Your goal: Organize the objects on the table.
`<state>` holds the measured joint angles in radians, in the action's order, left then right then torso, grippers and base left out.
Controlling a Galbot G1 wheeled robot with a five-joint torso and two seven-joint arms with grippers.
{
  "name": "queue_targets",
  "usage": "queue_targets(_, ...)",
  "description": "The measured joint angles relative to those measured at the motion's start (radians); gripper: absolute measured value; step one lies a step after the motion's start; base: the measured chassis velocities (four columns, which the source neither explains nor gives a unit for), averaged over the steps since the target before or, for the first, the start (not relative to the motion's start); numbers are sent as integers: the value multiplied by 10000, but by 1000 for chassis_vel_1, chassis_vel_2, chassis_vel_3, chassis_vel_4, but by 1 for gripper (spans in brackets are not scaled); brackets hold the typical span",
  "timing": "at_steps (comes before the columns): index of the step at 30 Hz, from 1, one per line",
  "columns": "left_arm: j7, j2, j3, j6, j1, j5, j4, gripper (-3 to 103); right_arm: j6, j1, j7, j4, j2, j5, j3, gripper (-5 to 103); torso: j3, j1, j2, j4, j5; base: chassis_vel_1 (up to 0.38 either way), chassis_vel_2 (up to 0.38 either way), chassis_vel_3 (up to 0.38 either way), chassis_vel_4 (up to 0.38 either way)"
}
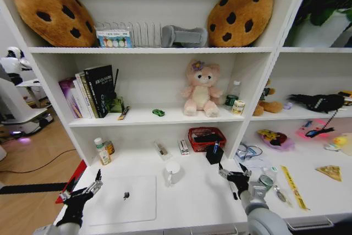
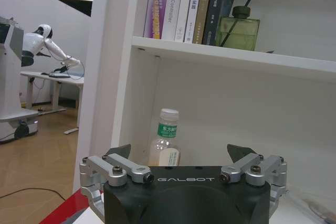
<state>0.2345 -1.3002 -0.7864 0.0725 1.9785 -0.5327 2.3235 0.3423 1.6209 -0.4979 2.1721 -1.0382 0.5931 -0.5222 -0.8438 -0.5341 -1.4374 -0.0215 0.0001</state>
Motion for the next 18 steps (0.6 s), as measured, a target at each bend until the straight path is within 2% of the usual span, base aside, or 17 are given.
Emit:
queue_targets(6,95,-294,-39,-96,-111,279,-102,100,62,-391,7,-472,24,303,133,100,-1,-3,2,1,-1,0,0,0,0)
queue_targets(11,201,-627,-101,-179,-170,437,-59,100,382,-898,68,-1335,-245,642,215,100,-1,-3,2,0,1,0,0,0,0)
queue_targets(18,180,-606,-118,-131,-61,617,41,100,451,-886,199,-2008,-275,699,329,100,-1,-3,2,-5,-2,0,0,0,0)
